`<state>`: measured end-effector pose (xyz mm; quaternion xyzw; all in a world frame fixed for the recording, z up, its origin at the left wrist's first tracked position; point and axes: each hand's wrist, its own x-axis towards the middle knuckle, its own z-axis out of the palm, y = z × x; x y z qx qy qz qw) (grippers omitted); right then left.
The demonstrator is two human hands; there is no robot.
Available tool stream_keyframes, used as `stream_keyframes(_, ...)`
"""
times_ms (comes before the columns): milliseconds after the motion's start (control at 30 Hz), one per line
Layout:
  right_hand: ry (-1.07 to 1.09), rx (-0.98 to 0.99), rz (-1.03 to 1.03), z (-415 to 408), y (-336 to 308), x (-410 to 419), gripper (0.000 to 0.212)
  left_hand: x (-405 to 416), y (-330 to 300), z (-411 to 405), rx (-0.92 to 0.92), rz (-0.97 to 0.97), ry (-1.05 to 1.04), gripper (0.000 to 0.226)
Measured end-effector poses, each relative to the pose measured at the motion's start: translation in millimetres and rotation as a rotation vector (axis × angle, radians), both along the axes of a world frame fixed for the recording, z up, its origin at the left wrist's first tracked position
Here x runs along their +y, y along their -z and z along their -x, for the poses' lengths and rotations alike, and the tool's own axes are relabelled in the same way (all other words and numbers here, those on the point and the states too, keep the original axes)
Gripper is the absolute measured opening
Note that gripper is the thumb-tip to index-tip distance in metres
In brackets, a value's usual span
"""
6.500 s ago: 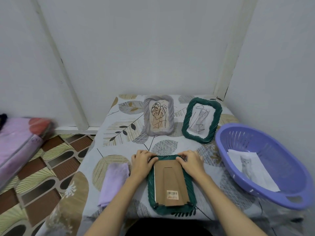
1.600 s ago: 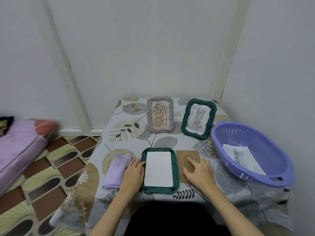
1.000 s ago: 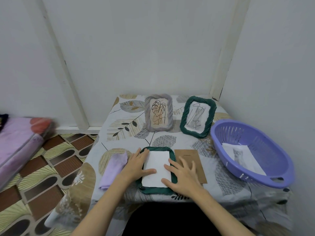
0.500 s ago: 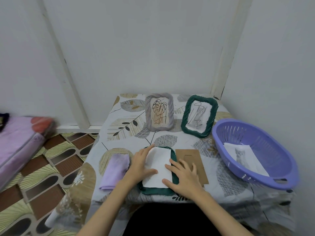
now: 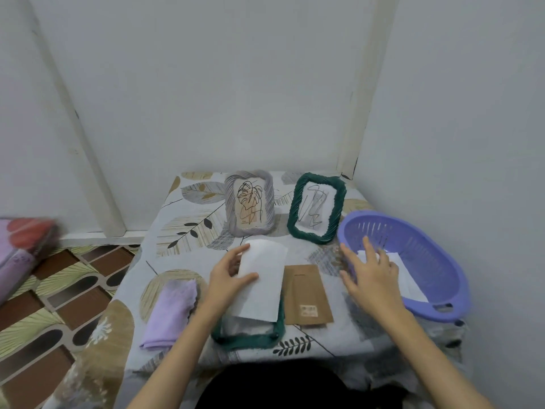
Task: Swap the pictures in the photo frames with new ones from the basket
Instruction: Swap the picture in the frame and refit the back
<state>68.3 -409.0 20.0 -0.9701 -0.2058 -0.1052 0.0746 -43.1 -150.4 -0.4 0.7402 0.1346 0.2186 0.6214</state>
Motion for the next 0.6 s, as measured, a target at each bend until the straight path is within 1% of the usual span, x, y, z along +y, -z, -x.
stream_keyframes(33, 0.018, 0.067, -0.004, -4, -2, -9, 0.051, -7, -5, -6, -0.011, 0.018, 0.025, 0.057)
stream_keyframes(100, -0.01, 0.229, -0.096, -11, -6, -22, 0.047, -25, -11, -19, -0.013, 0.044, 0.077, 0.057)
stream_keyframes(167, -0.05, 0.308, -0.164, -13, -7, -27, 0.046, -43, -11, -33, 0.008, 0.062, 0.122, 0.057)
stream_keyframes(267, -0.078, 0.283, -0.245, -16, -8, -34, 0.043, -65, 1, -53, 0.121, 0.047, 0.19, 0.061)
stream_keyframes(300, -0.087, 0.262, -0.296, -20, -10, -38, 0.042, -72, 6, -61, 0.168, 0.023, 0.232, 0.067)
stream_keyframes(367, -0.107, 0.239, -0.391, -27, -15, -48, 0.04, -81, 15, -77, 0.256, -0.042, 0.337, 0.085)
stream_keyframes(400, -0.113, 0.24, -0.421, -31, -18, -52, 0.04, -85, 19, -85, 0.302, -0.105, 0.388, 0.095)
stream_keyframes(433, -0.114, 0.245, -0.441, -34, -21, -55, 0.039, -89, 23, -93, 0.35, -0.225, 0.421, 0.103)
stream_keyframes(500, -0.11, 0.251, -0.474, -39, -24, -60, 0.039, -97, 31, -109, 0.436, -0.585, 0.444, 0.111)
stream_keyframes(533, -0.113, 0.25, -0.49, -40, -25, -61, 0.038, -101, 35, -115, 0.455, -0.716, 0.442, 0.113)
stream_keyframes(567, -0.122, 0.248, -0.502, -40, -26, -62, 0.039, -105, 38, -121, 0.466, -0.784, 0.44, 0.113)
stream_keyframes(600, -0.133, 0.247, -0.511, -40, -26, -62, 0.039, -110, 40, -126, 0.47, -0.812, 0.435, 0.112)
